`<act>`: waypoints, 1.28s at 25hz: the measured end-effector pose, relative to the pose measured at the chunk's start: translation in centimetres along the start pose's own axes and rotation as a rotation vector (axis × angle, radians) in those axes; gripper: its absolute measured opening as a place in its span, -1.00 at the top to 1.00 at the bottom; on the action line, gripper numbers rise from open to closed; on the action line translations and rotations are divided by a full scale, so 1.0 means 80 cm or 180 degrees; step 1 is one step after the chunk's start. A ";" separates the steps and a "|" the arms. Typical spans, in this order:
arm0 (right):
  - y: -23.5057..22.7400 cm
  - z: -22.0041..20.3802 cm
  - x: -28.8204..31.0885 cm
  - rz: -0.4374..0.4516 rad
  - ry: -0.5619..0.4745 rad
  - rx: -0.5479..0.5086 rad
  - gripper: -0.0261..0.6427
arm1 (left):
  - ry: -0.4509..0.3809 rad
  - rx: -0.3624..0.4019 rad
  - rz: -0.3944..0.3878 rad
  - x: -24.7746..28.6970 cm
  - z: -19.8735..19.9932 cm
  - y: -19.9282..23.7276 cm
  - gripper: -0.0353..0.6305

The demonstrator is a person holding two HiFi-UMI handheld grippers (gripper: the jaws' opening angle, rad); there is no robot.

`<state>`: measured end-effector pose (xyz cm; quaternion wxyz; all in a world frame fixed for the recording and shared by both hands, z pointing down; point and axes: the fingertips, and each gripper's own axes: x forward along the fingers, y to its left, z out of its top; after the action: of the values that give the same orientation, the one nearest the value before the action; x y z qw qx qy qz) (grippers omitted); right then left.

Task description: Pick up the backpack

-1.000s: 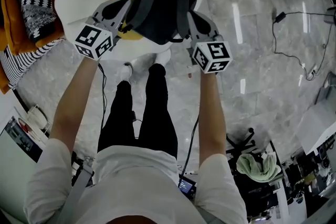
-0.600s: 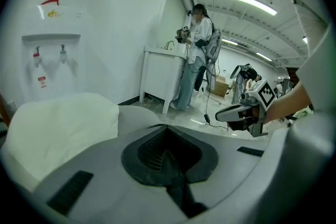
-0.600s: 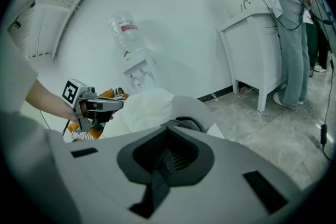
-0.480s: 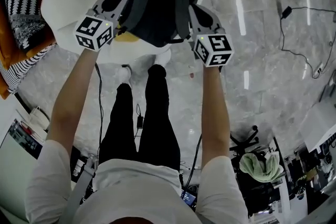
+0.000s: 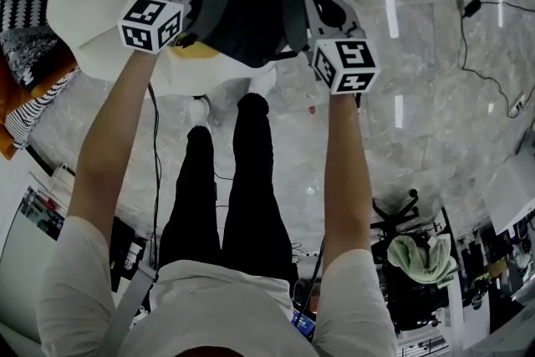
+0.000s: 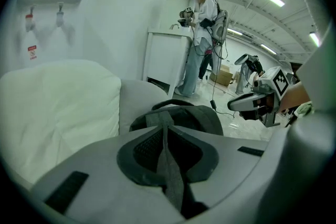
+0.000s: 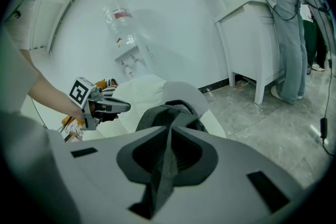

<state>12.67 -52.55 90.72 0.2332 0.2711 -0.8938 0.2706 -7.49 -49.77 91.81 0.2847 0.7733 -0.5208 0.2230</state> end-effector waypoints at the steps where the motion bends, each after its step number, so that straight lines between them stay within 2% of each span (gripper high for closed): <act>1: -0.002 -0.003 0.002 -0.0008 0.0004 -0.0009 0.90 | 0.0015 -0.0002 0.0007 0.005 -0.003 0.004 0.87; 5: -0.006 -0.016 0.009 -0.0023 0.0041 -0.0028 0.88 | 0.0124 0.0019 -0.0016 0.024 -0.016 0.014 0.65; 13: -0.017 -0.027 0.031 -0.0033 0.0079 -0.0038 0.55 | 0.0309 -0.0016 -0.0160 0.058 -0.041 0.021 0.38; 20: -0.021 -0.025 0.056 0.0099 0.0116 -0.0065 0.43 | 0.0448 0.0026 -0.0193 0.087 -0.052 0.023 0.35; 25: -0.018 -0.034 0.074 0.0206 0.0164 0.0071 0.42 | 0.0494 -0.0080 -0.0240 0.095 -0.057 0.026 0.35; 32: -0.009 -0.037 0.095 0.0309 0.0231 0.0133 0.42 | 0.0536 -0.0105 -0.0315 0.098 -0.058 0.029 0.39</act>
<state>8.22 -53.96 97.47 0.2463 0.2223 -0.8910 0.3099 -7.07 -52.67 100.79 0.3508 0.7718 -0.4598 0.2643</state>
